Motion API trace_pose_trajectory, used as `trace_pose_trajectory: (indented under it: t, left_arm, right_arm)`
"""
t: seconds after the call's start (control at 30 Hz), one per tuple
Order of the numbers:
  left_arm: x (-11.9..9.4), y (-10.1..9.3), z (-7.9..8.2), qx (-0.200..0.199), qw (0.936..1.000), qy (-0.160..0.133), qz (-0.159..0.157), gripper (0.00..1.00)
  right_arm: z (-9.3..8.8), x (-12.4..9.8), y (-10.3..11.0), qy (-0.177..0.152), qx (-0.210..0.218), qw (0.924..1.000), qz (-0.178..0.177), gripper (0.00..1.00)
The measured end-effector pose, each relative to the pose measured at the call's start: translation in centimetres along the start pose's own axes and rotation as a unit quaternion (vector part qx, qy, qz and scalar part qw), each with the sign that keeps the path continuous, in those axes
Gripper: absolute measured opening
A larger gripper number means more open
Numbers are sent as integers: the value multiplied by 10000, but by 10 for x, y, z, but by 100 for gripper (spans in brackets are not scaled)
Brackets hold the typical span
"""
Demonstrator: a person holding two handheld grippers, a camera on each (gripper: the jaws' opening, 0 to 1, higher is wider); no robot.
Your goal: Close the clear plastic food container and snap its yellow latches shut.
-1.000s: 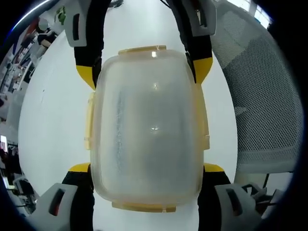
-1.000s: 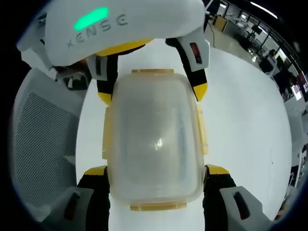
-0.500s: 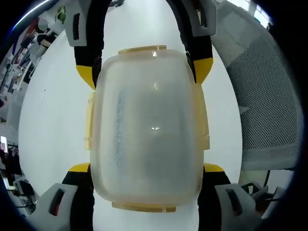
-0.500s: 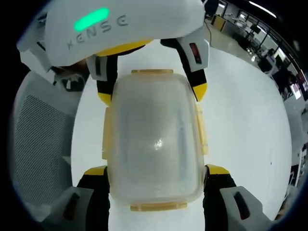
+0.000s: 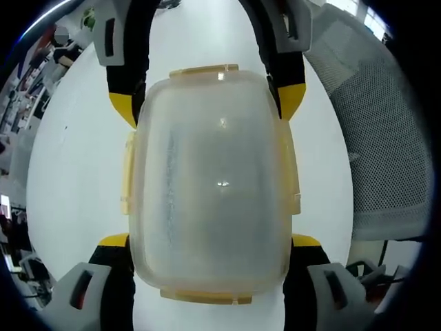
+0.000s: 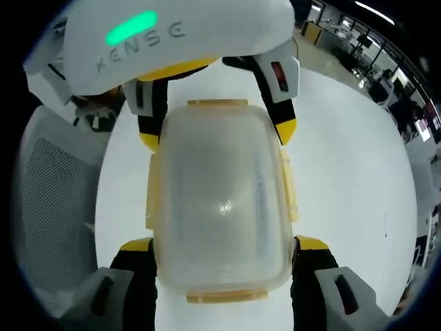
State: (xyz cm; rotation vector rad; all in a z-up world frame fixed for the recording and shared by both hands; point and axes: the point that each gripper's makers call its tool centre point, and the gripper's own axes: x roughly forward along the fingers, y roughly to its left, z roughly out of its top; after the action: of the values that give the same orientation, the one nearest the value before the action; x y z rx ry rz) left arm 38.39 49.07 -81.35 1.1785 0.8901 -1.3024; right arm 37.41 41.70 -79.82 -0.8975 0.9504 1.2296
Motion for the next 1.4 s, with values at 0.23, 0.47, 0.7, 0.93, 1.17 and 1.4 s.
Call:
trace_pose_trajectory:
  t: [0.23,0.47,0.7,0.93,1.17,1.4]
  left_arm:
    - [1,9,0,-5,10000,29,1,90]
    - [2,19,0,6,10000,19,-4,90]
    - [4,32,-1,-41,10000,-6,9,90]
    - [8,43,-2,-43,9999,55,120,90]
    - [8,49,-2,-102,9998,49,135,90]
    - [10,64,-1,-37,9999,57,110,90]
  right_arm:
    - [-1,0,-9,25,-5,10000,-5,81]
    - [-1,1,-20,47,15,10000,-19,81]
    - [1,2,-33,1,-14,10000,-22,81]
    - [2,2,-45,32,18,10000,-45,81]
    - [1,2,-51,-17,-50,10000,-9,81]
    - [0,3,-65,-3,5,10000,-60,81]
